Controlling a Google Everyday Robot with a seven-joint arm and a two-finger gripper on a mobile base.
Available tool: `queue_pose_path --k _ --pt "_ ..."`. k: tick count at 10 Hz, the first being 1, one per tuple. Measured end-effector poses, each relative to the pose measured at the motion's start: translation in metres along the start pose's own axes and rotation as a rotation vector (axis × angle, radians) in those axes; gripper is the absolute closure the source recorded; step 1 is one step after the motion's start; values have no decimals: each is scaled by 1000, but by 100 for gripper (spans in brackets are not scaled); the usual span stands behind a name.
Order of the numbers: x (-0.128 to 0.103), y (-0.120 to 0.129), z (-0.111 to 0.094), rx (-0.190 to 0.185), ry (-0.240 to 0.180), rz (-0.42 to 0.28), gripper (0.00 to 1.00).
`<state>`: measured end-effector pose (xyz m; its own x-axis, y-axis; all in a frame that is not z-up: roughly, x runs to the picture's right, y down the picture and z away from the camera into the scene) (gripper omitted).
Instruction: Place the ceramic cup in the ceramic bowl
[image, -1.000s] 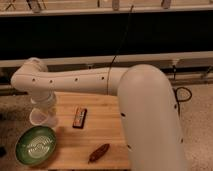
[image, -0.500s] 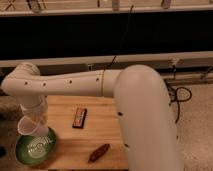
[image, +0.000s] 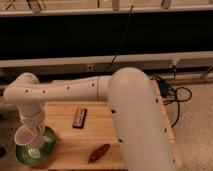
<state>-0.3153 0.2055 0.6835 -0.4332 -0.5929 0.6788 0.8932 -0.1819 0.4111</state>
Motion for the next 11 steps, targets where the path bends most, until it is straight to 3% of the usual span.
queue_pose_path --k 1,4,8,11 --pt "0 6 10 30 -12 5 48" --pt "0 14 30 77 -33 17 22" --pt "-1 19 26 103 -32 24 20" --pt "-1 32 0 108 17 44 20"
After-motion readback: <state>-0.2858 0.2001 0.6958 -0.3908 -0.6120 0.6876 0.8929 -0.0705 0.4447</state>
